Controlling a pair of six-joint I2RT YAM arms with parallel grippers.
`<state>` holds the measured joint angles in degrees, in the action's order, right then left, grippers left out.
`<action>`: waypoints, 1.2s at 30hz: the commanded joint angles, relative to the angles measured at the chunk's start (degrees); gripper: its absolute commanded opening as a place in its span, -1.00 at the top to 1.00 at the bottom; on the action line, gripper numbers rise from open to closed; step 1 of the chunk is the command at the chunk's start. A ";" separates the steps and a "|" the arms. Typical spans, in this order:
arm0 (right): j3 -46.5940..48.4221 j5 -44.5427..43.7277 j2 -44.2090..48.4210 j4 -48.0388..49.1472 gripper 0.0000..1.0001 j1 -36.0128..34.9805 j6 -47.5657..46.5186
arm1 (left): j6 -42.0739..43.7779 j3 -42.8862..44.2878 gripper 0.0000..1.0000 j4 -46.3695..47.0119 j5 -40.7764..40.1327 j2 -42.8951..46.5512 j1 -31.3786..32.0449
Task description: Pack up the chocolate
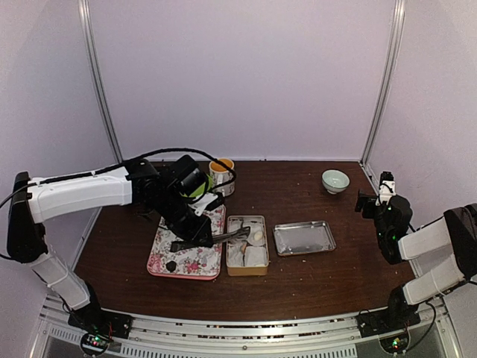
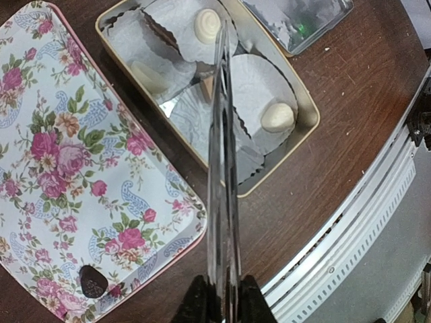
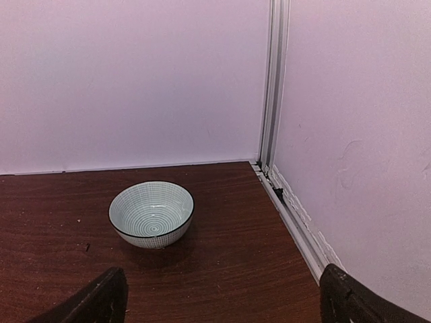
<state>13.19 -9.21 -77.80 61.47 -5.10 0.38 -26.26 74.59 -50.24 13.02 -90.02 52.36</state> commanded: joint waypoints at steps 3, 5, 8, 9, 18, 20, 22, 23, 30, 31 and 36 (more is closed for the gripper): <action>1.12 -0.63 -0.07 1.01 -1.00 0.27 0.41 | 1.65 3.07 0.77 0.14 -0.63 -1.56 0.29; 1.10 -0.65 -0.08 1.02 -1.00 0.27 0.41 | 1.78 3.19 0.77 0.10 -0.71 -2.14 0.29; 1.09 -0.63 -0.07 1.02 -1.00 0.23 0.41 | 1.83 2.82 0.77 0.12 -0.78 -2.60 0.29; 1.12 -0.63 -0.07 1.06 -1.00 0.26 0.41 | 1.83 2.65 0.78 0.08 -0.90 -2.75 0.29; 1.05 -0.63 -0.12 1.02 -1.00 0.27 0.41 | 2.18 1.70 0.78 -0.98 -2.17 -3.28 0.40; 1.07 -0.63 -0.07 1.04 -1.00 0.25 0.36 | 2.49 1.85 0.78 -2.50 -2.52 -3.39 0.58; 1.12 -0.63 -0.08 1.09 -1.00 0.27 0.41 | 3.35 2.16 0.78 -4.50 -2.41 -3.77 1.06; 1.06 -0.67 -0.07 1.03 -1.00 0.27 0.41 | 3.67 2.29 0.78 -5.45 -2.51 -3.99 1.50; 1.13 -0.63 -0.07 1.09 -1.00 0.23 0.41 | 4.77 4.62 0.79 -10.94 -4.23 -3.35 3.66; 1.12 -0.63 -0.12 1.08 -1.00 0.26 0.40 | 4.73 4.87 0.79 -11.35 -4.57 -2.92 3.71; 1.06 -0.65 -0.06 1.10 -1.00 0.27 0.41 | 4.28 5.70 0.79 -13.16 -6.07 -0.87 3.72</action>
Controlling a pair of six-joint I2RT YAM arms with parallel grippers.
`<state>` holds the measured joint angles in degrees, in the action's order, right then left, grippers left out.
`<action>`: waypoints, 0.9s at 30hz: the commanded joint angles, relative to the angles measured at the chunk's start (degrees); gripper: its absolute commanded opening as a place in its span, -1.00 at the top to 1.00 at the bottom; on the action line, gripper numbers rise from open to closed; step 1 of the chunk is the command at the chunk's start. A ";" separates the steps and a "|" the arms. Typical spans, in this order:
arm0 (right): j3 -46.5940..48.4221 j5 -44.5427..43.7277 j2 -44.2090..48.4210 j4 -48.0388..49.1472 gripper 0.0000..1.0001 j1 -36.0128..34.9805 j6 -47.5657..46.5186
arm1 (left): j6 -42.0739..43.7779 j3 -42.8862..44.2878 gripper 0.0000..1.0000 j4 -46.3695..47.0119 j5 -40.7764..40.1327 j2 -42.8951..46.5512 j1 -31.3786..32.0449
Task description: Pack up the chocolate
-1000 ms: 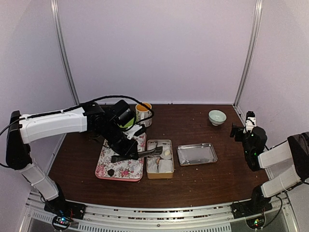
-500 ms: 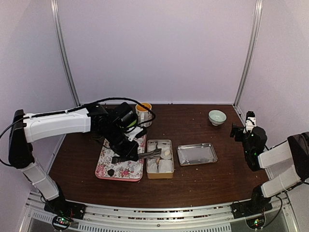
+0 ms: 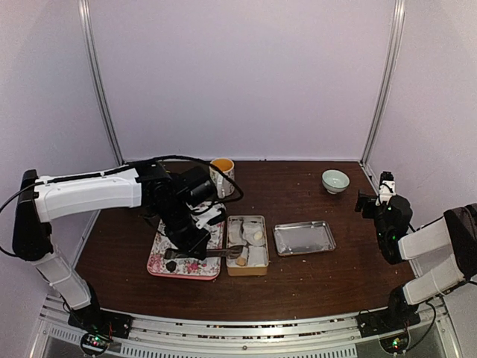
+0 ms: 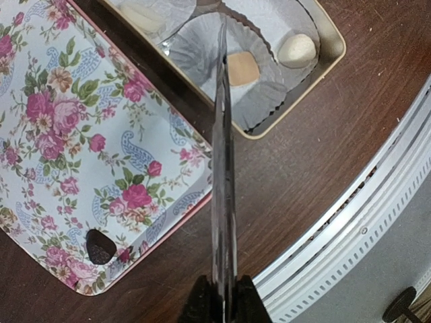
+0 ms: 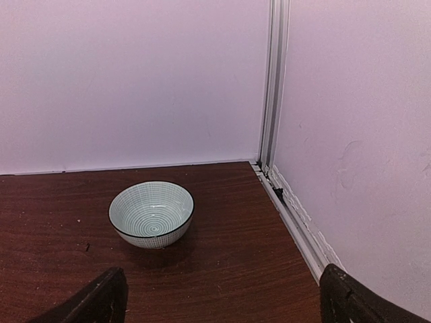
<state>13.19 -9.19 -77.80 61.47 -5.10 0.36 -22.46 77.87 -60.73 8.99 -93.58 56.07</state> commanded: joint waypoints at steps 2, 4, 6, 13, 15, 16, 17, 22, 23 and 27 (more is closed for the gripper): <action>1.07 -0.70 -0.07 1.07 -1.00 0.27 0.43 | -0.17 2.47 0.77 -2.79 -3.20 3.52 0.00; 1.07 -0.65 -0.08 1.05 -1.00 0.27 0.38 | -1.15 2.47 0.76 -2.77 -4.64 4.59 0.00; 1.06 -0.66 -0.07 1.04 -1.00 0.26 0.42 | -1.86 2.40 0.76 -2.73 -5.94 5.52 0.00; 1.09 -0.66 -0.09 1.11 -1.00 0.24 0.37 | -5.88 1.22 0.75 -3.25 -15.04 9.66 -0.66; 1.10 -0.70 -0.08 1.11 -1.00 0.23 0.37 | -7.43 -0.04 0.75 -2.85 -17.96 11.38 -2.00; 1.08 -0.68 -0.09 1.11 -1.00 0.26 0.35 | -8.13 -0.87 0.75 -2.25 -18.49 12.41 -2.81; 1.03 -0.70 -0.07 1.11 -1.00 0.27 0.34 | -8.73 -1.80 0.75 -1.10 -19.24 13.52 -3.73; 0.99 -0.81 -0.08 1.28 -1.00 0.23 0.26 | -11.32 -7.20 0.75 5.75 -19.49 18.47 -8.48; 0.96 -0.83 -0.07 1.33 -1.00 0.26 0.26 | -11.98 -8.45 0.74 6.99 -19.71 19.26 -8.97; 0.99 -0.83 -0.09 1.28 -1.00 0.27 0.12 | -14.52 -13.86 0.74 12.51 -21.48 22.45 -10.33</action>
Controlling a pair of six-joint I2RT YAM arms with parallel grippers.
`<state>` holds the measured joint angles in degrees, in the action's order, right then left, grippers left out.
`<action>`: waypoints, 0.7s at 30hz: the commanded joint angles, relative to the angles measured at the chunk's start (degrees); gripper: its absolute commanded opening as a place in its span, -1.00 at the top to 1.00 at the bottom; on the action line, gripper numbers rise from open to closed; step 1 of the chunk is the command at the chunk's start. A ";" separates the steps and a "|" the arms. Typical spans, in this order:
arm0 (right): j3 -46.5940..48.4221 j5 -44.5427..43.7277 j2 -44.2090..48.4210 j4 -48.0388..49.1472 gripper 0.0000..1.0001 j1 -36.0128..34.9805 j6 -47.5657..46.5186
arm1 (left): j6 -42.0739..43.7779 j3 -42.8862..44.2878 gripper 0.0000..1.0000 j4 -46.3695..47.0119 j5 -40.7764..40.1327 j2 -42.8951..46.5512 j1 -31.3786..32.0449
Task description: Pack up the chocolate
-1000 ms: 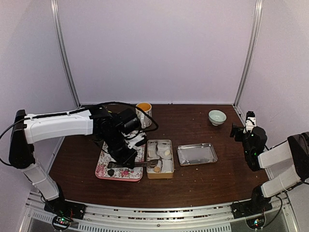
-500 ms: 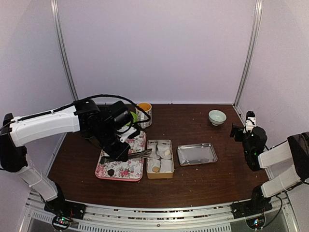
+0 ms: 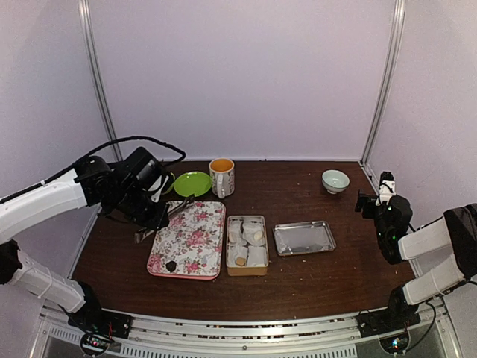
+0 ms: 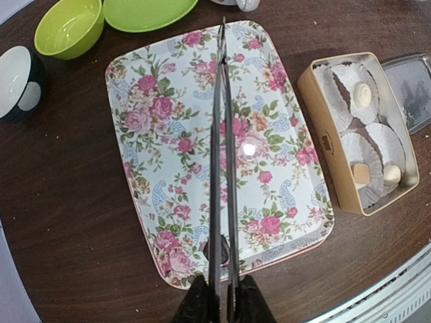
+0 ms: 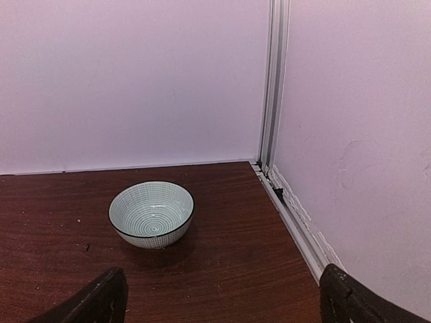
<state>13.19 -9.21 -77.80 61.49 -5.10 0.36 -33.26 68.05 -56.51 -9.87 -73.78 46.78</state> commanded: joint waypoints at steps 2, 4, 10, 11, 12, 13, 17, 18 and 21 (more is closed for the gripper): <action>0.89 -0.81 -0.07 1.26 -1.00 0.26 0.17 | -4.44 -6.92 0.74 11.02 -3.44 3.72 -1.92; 0.98 -0.81 -0.07 1.26 -0.99 0.26 0.17 | -5.11 -9.68 0.74 13.43 -4.44 4.65 -3.05; 0.92 -0.81 -0.08 1.34 -0.98 0.19 0.12 | -5.39 -17.33 0.69 20.19 -3.94 6.71 -6.42; 0.89 -0.85 -0.07 1.35 -0.98 0.18 0.08 | -5.28 -17.75 0.68 20.92 -3.46 6.58 -6.88; 0.87 -0.81 -0.12 1.35 -0.98 0.12 0.08 | -5.16 -18.45 0.69 21.56 -3.07 6.39 -7.23; 0.87 -0.85 -0.08 1.35 -0.98 0.17 0.09 | -5.09 -18.65 0.68 21.92 -2.82 6.04 -7.34; 0.87 -0.89 -0.07 1.35 -0.98 0.18 0.08 | -5.02 -19.79 0.68 23.83 -1.69 4.08 -7.50; 0.89 -0.89 -0.07 1.35 -0.98 0.23 0.08 | -5.06 -20.18 0.68 24.53 -1.45 3.63 -7.50; 0.94 -0.89 -0.12 1.36 -0.97 0.17 0.05 | -5.00 -21.35 0.63 26.70 -1.18 2.07 -7.50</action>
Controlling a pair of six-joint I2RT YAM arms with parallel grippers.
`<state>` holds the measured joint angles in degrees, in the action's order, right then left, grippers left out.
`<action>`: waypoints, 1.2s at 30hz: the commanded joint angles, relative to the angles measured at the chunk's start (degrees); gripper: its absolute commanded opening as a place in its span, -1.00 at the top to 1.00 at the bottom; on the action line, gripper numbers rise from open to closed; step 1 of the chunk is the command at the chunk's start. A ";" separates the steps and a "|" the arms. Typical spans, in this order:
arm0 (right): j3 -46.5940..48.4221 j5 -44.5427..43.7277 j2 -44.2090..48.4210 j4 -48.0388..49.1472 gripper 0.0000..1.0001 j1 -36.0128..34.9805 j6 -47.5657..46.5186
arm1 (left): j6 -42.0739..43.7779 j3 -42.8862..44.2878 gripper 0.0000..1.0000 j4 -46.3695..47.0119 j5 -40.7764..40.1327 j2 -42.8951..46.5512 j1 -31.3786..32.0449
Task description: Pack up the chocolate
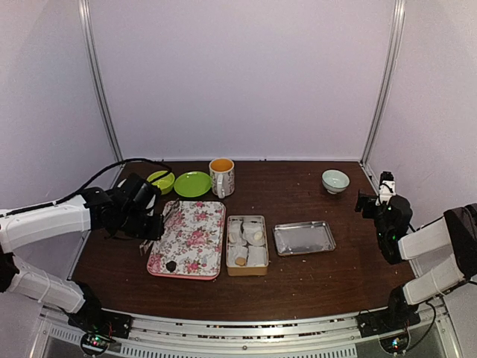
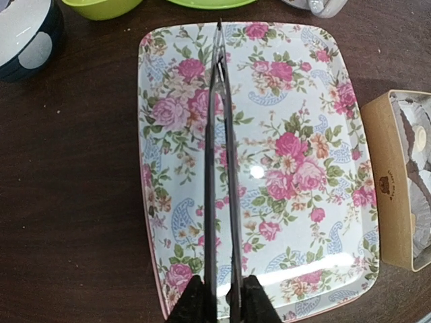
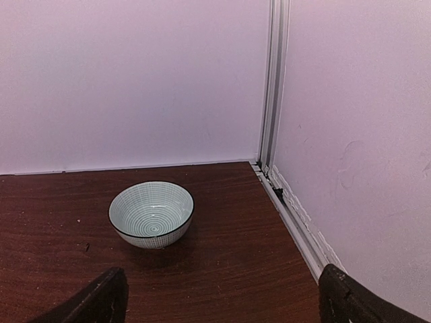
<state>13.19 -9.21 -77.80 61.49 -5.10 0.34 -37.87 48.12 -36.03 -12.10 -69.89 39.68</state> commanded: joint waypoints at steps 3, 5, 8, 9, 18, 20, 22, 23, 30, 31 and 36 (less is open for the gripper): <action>0.83 -0.90 -0.07 1.39 -1.00 0.18 0.14 | -0.79 -2.21 0.38 7.10 0.03 -3.09 -0.48; 1.01 -0.31 -0.07 1.19 -1.00 0.18 0.17 | -0.75 -2.28 0.34 6.99 -0.69 -3.81 -0.48; 1.01 -0.28 -0.07 1.11 -1.00 0.18 0.19 | -0.94 -3.25 0.34 7.96 -0.93 -4.05 -0.48; 1.02 -0.27 -0.07 1.09 -1.00 0.18 0.14 | -0.95 -3.93 0.33 8.92 -0.51 -4.03 -0.48; 9.92 0.29 9.48 -24.45 -1.00 0.17 2.33 | -1.54 -6.98 -0.04 13.38 0.05 -4.91 -0.48; 13.06 1.75 10.92 -30.49 -1.00 0.18 2.82 | -1.59 -7.60 -0.05 14.62 0.31 -4.99 -0.48; 13.31 1.95 12.85 -31.85 -1.00 0.17 5.38 | -1.60 -7.94 -0.08 15.57 0.44 -5.23 -0.46; 13.20 2.11 13.97 -32.56 -1.00 0.14 7.23 | -1.57 -8.07 -0.12 15.89 0.50 -5.38 -0.48; 21.47 5.28 16.90 -53.87 -1.00 0.18 18.77 | -3.22 -8.60 -0.56 15.57 -0.96 -4.75 -0.46; 22.65 7.60 17.07 -56.54 -1.00 0.18 18.92 | -3.11 -8.71 -0.60 15.55 -0.92 -4.02 -0.44; 25.36 10.51 19.28 -66.09 -1.00 0.27 22.96 | -0.97 -8.70 -0.82 14.91 -2.21 1.43 -0.48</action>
<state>36.49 -3.14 -60.60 7.70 -5.10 18.90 -40.16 39.46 -22.57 -12.36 -73.17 39.57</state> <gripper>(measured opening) 0.999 0.886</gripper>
